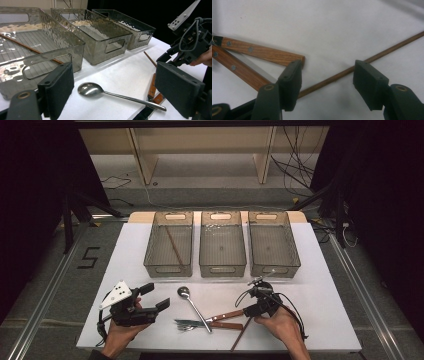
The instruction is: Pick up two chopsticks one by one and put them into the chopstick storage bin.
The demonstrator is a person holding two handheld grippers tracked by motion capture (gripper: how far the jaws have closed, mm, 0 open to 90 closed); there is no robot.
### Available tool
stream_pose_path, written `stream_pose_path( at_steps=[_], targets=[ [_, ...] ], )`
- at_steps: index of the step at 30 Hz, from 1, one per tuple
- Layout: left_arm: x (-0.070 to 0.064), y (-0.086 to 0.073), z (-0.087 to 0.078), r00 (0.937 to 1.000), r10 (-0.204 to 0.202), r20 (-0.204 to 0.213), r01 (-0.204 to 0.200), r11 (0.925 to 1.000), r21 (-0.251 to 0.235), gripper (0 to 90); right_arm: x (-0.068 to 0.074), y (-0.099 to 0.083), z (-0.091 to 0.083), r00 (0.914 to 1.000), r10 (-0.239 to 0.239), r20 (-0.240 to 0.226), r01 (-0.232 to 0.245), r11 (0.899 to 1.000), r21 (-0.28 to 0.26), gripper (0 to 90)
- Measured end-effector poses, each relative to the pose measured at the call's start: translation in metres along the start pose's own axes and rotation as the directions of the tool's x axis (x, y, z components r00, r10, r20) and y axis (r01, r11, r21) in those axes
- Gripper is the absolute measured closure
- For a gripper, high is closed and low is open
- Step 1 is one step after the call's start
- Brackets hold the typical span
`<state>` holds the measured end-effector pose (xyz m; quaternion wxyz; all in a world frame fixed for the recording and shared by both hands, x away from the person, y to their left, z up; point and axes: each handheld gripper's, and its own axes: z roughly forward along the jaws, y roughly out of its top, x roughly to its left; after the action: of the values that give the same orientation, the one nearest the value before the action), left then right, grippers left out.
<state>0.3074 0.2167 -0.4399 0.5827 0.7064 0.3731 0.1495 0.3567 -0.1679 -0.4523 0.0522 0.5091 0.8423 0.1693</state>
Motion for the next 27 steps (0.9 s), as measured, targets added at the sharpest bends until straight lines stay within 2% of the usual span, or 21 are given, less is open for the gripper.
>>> stream_pose_path(
  at_steps=[11, 17, 22, 27],
  targets=[
    [0.0, 0.0, 0.0, 1.0, 0.001, 0.0, -0.001, 1.0, 0.0, 15.5, 0.0, 0.0009, 0.0067, 0.9998, -0.002, 0.021, 0.001, 0.999, 0.052, 43.3],
    [-0.0002, 0.0001, 0.0, 1.0, 0.004, -0.001, -0.004, 1.0, 0.003, 15.5, 0.0066, 0.003, 0.0073, 0.9973, -0.045, 0.058, 0.04, 0.996, 0.083, 46.7],
    [0.0002, 0.0, -0.0002, 1.0, 0.0, -0.001, 0.0, 1.0, -0.001, 15.5, 0.0044, 0.0019, 0.0061, 0.9986, -0.038, 0.038, 0.034, 0.995, 0.096, 46.8],
    [0.0, 0.0, -0.0001, 1.0, 0.004, 0.0, -0.004, 1.0, 0.003, 15.5, 0.0032, 0.0028, 0.0064, 0.9983, -0.035, 0.047, 0.03, 0.994, 0.105, 45.7]
  ],
)
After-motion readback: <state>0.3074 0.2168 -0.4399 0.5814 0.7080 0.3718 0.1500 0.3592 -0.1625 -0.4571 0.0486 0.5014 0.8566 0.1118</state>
